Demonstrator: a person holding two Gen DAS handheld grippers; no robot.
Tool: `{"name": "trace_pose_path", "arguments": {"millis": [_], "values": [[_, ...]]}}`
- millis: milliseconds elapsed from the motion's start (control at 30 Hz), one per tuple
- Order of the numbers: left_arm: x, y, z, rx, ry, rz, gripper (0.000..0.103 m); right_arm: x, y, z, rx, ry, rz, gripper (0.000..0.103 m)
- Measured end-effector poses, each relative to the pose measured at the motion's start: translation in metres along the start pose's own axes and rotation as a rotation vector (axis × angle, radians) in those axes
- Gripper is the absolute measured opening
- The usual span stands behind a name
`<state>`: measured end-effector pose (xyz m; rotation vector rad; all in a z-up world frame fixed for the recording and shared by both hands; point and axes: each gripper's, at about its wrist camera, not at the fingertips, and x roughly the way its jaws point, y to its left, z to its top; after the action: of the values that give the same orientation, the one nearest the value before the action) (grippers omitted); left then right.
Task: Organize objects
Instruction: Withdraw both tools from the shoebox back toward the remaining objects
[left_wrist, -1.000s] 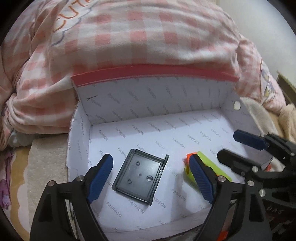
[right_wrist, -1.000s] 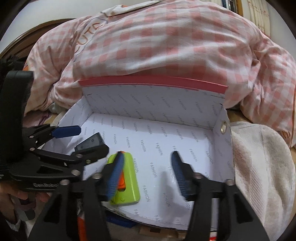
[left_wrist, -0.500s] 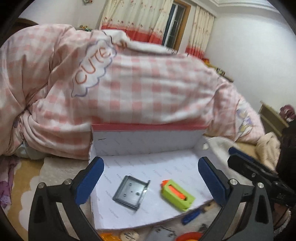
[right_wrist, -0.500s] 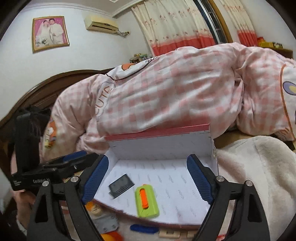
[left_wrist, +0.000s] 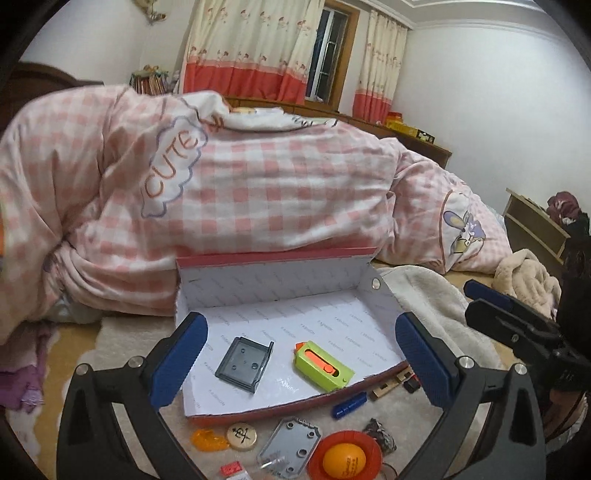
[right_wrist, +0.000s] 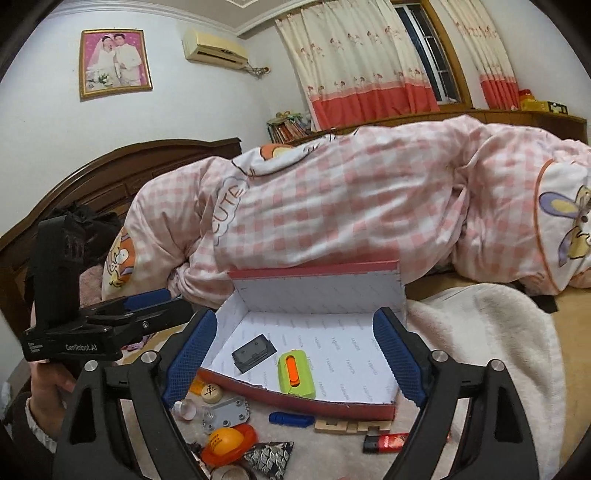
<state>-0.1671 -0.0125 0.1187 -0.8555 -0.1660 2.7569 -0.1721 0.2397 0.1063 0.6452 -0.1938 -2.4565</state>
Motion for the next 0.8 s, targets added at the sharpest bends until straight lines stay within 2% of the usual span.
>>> {"name": "trace_pose_path", "arguments": {"millis": [267,600,733,800], "values": [[-0.037,-0.010,-0.003,0.020,-0.060,-0.002,0.103,-0.027,0.009,0.000,0.001,-0.007,-0.010,0.089],[-0.058,-0.029,-0.030,0.106,-0.056,-0.004,0.103,-0.051,0.053,-0.040,-0.236,0.059,-0.050,0.089],[-0.062,-0.032,-0.044,0.115,-0.047,0.002,0.103,-0.062,0.067,-0.055,-0.288,0.067,-0.064,0.089],[-0.064,-0.034,-0.055,0.125,-0.040,0.006,0.103,-0.068,0.068,-0.062,-0.275,0.057,-0.063,0.089]]}}
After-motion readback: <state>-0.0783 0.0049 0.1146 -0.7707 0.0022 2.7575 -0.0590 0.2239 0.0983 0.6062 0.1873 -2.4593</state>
